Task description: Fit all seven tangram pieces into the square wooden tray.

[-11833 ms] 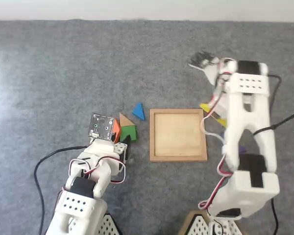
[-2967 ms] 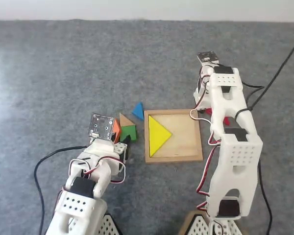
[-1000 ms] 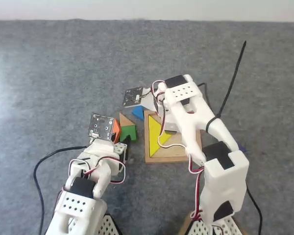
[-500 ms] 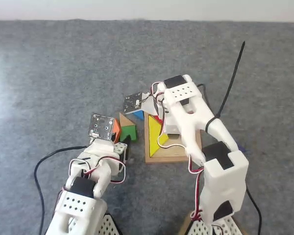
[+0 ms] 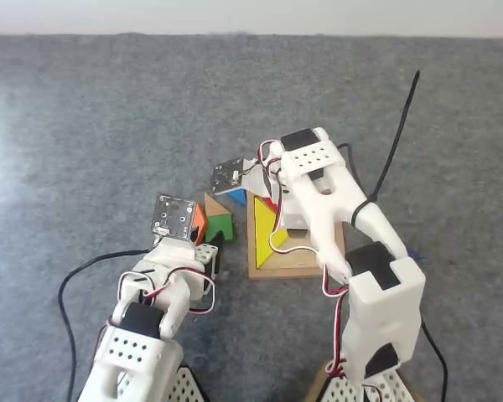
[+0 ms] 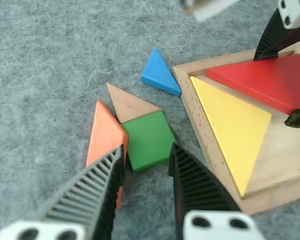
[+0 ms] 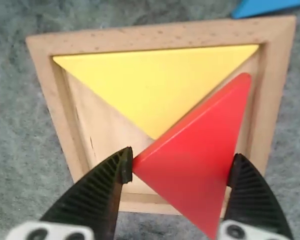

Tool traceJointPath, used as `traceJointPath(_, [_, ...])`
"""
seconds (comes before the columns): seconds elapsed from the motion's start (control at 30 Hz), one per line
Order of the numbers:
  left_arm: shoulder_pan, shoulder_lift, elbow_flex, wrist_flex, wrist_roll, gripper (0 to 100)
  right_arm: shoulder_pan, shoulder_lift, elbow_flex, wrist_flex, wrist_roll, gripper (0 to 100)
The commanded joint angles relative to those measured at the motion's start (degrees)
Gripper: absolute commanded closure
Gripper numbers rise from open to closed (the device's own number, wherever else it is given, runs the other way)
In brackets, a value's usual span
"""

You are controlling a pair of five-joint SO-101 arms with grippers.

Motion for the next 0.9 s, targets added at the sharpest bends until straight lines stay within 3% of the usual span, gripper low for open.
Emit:
traceJointPath(0.0, [0.0, -0.79, -0.66, 0.09, 0.35, 85, 0.48, -0.48, -0.7, -1.36, -0.7, 72.7])
traceJointPath(0.2, [0.0, -0.79, -0.66, 0.09, 0.35, 85, 0.48, -0.48, -0.7, -1.71, -0.62, 61.1])
traceJointPath(0.5, [0.0, -0.79, -0.66, 0.09, 0.35, 85, 1.8, -2.07, -2.37, -0.66, -0.97, 61.1])
traceJointPath(0.87, [0.0, -0.79, -0.66, 0.09, 0.35, 85, 12.7, -13.05, -16.97, 9.89, -17.23, 61.2])
